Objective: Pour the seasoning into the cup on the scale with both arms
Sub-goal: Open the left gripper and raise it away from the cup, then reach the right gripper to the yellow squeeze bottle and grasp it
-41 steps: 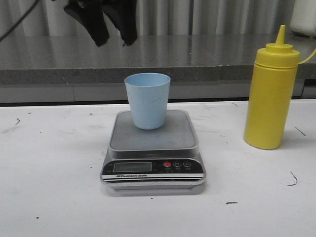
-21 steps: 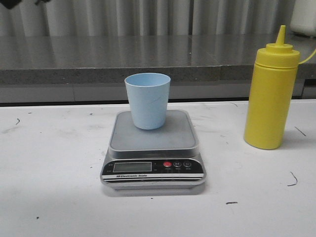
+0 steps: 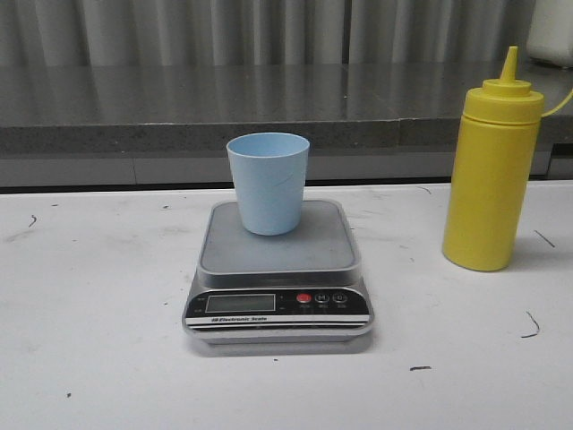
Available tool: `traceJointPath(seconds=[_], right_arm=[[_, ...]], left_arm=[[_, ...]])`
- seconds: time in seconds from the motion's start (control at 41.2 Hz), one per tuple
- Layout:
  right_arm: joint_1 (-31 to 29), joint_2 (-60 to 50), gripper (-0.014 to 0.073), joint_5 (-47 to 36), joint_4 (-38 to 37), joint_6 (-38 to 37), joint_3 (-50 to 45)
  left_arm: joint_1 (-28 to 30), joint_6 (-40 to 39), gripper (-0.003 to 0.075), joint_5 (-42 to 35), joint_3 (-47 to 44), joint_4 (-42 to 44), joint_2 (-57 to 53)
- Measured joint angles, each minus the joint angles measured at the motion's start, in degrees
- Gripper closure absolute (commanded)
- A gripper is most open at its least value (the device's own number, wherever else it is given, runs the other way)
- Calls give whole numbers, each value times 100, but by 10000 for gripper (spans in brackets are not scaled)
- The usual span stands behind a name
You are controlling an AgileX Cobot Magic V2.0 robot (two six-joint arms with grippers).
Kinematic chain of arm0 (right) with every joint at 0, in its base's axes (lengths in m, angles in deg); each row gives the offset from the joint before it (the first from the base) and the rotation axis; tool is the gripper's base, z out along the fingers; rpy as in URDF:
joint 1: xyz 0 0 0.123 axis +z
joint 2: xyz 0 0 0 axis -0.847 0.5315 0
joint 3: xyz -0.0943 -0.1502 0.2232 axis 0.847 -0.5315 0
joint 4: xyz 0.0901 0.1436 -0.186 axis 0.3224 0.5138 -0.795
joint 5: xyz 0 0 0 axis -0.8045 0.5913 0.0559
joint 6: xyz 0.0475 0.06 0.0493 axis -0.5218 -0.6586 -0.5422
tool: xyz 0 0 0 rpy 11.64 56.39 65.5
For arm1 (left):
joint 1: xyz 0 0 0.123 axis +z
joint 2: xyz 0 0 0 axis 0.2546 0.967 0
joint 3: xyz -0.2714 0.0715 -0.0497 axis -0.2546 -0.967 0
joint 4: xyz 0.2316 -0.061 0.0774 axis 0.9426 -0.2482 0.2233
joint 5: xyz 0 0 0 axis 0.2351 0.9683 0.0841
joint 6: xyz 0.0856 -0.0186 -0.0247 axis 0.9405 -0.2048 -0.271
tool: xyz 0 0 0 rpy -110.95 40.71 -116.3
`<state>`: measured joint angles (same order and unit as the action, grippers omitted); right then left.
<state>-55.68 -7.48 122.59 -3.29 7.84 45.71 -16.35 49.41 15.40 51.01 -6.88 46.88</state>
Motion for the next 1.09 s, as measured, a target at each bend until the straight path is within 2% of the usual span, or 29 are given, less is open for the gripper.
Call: traceJointPath(seconds=[0.17,0.631,0.801,1.092], right_arm=[[0,0,34,0,0,0,0],[0,0,34,-69,0,0,0],[0,113,-3,-158,21,93,0],[483,832,-6,-290,463,323,183]], left_arm=[[0,0,335,11,-213,10,-320],[0,0,335,11,-223,22,-317],[0,0,335,11,-223,22,-317],[0,0,335,11,-223,22,-317]])
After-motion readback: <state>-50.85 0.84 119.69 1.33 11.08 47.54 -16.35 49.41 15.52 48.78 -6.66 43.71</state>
